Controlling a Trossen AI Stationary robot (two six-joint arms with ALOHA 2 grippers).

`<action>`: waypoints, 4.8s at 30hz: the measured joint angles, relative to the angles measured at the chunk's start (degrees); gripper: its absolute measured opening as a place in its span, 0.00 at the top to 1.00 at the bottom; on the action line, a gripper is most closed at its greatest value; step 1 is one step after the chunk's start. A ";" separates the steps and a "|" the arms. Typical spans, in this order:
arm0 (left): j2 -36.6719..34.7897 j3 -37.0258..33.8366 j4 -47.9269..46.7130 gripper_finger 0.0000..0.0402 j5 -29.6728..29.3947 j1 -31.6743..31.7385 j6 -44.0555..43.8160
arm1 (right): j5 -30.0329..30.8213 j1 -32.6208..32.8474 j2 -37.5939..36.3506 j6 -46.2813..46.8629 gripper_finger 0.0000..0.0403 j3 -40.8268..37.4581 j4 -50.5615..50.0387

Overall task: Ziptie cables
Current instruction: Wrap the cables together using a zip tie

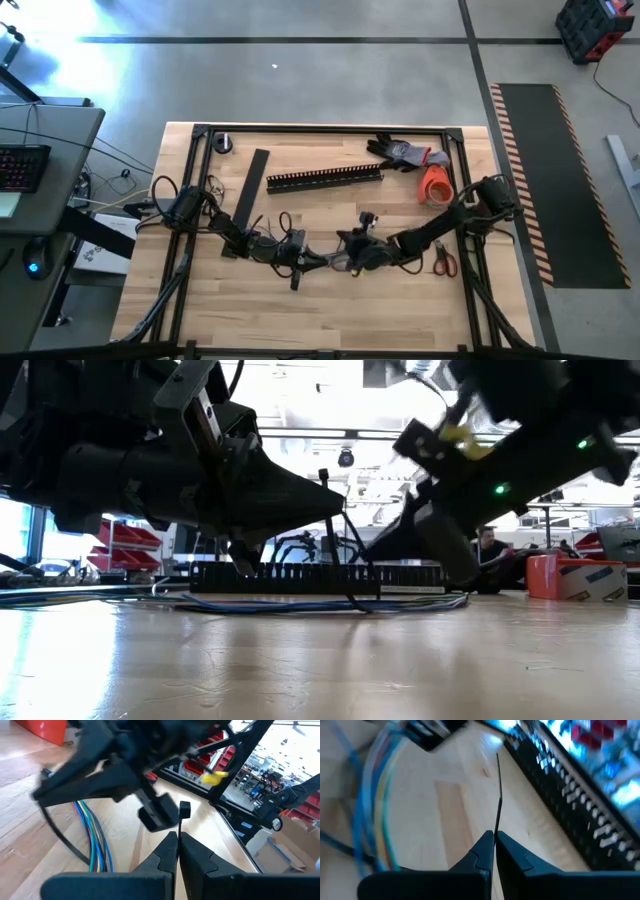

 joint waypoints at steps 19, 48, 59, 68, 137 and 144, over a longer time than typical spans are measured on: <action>0.00 0.00 0.28 1.00 3.35 0.79 -1.17 | 3.70 3.96 4.98 -26.71 1.00 0.11 16.81; 0.00 0.00 0.15 1.00 3.53 0.79 -1.62 | -2.55 3.04 4.98 -31.81 1.00 0.11 16.85; 0.00 0.00 0.16 1.00 4.44 0.79 -1.64 | -2.90 3.88 4.98 -37.42 1.00 0.11 21.32; 0.00 0.00 0.17 1.00 4.41 0.79 -1.64 | -2.92 3.59 4.98 -36.65 1.00 0.12 20.62; 0.02 -0.07 -2.88 1.00 12.85 5.57 -18.08 | -3.04 9.43 -0.73 -27.03 0.52 3.32 8.05; 0.02 -0.04 -4.23 1.00 4.16 3.07 -12.81 | -3.22 10.96 -5.61 0.48 0.47 3.32 0.77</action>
